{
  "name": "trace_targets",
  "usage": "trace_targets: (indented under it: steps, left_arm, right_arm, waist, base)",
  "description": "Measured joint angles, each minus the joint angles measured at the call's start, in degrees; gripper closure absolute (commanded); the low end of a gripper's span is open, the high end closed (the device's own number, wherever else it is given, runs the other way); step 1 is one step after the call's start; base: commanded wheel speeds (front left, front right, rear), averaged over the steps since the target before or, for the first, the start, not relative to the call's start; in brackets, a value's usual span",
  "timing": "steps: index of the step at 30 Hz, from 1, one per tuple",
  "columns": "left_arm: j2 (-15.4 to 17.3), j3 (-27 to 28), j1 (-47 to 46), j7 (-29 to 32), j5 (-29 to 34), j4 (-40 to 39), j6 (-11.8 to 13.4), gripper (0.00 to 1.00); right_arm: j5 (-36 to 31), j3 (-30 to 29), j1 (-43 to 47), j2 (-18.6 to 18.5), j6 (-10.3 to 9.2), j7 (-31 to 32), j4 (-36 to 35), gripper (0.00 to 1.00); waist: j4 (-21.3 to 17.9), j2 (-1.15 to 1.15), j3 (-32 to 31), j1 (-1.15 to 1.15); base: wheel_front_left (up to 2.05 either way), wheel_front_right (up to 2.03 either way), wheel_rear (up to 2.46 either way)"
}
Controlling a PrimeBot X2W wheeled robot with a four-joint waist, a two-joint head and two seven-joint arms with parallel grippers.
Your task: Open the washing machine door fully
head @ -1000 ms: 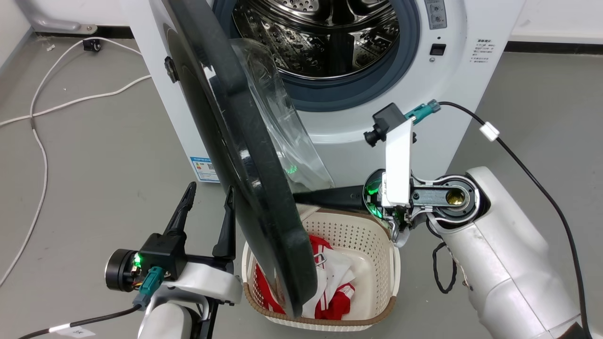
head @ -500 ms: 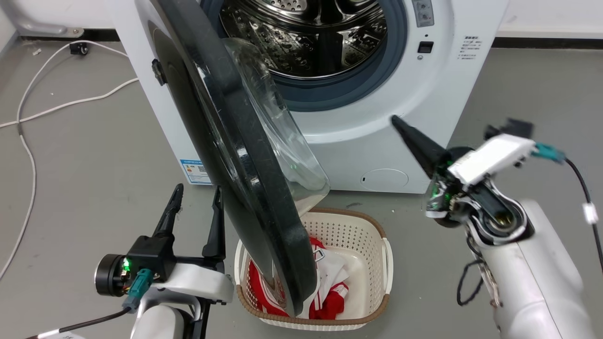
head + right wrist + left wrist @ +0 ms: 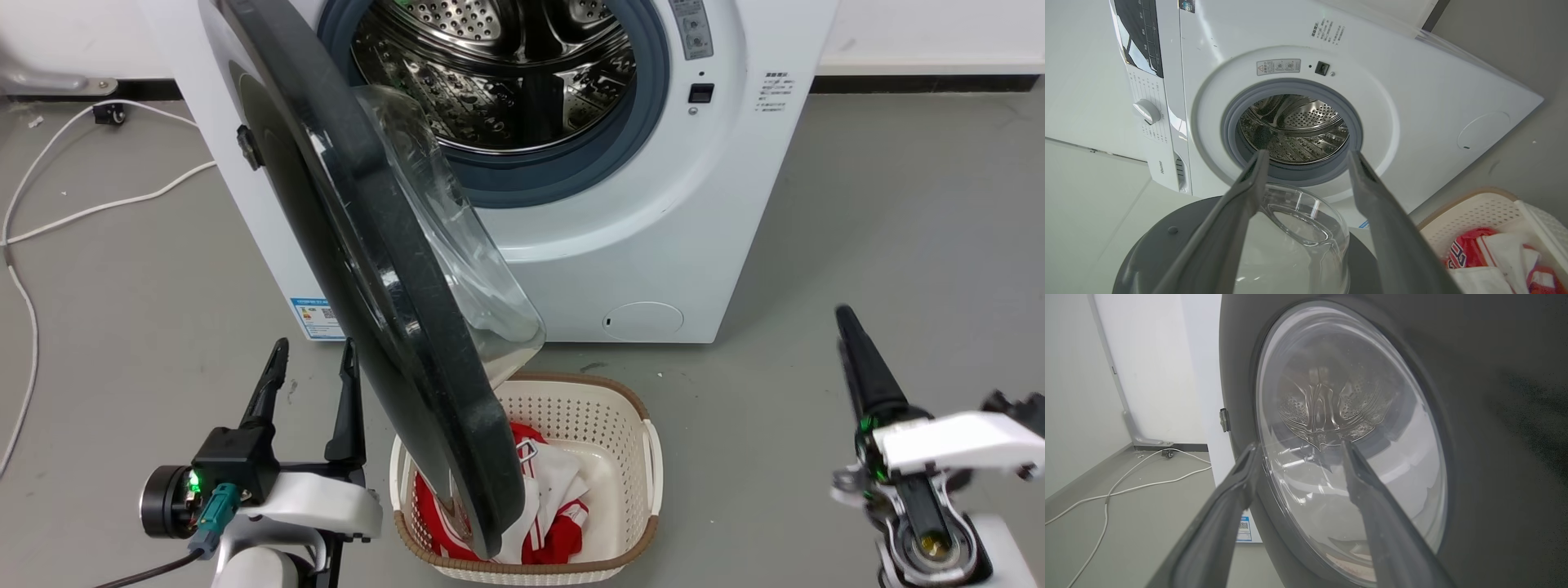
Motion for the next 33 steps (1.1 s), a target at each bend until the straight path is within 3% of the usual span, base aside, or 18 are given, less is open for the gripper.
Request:
trace_targets:
  steps: [10, 15, 20, 25, 33]
  left_arm:
    - [0.0, 1.5, 0.4, 0.0, 0.0, -0.3, 0.2, 0.0]
    - [0.0, 1.7, 0.5, 0.0, 0.1, -0.5, 0.2, 0.0]
    - [0.0, 1.9, 0.5, 0.0, 0.2, -0.7, 0.2, 0.0]
    - [0.0, 1.9, 0.5, 0.0, 0.5, -0.8, 0.2, 0.0]
    - [0.0, 1.8, 0.5, 0.0, 0.5, -0.9, 0.2, 0.0]
  right_arm:
    - [-29.6, -0.1, 6.2, -2.5, 0.0, -13.1, -4.3, 0.0]
    - [-51.4, -3.2, 6.4, -2.2, 0.01, -14.8, -9.4, 0.0]
    - [-66.6, -4.6, 7.4, 0.3, 0.01, -14.9, -15.8, 0.0]
    - [-74.9, -3.7, 8.9, 1.5, 0.02, -14.1, -20.9, 0.0]
    - [-77.8, -2.5, 12.3, 2.4, 0.02, -12.5, -19.2, 0.0]
  waist:
    - [-1.0, 0.0, -0.2, 0.0]
    - [-0.9, 0.0, -0.3, 0.0]
    - [-0.6, 0.0, -0.3, 0.0]
    - [-0.1, 0.0, -0.4, 0.0]
    - [0.4, 0.0, -0.3, 0.0]
  base:
    - [0.0, 0.0, 0.0]
    - [0.0, 0.0, 0.0]
    - [0.0, 0.0, 0.0]
    - [0.0, 0.0, 0.0]
    - [0.0, 0.0, 0.0]
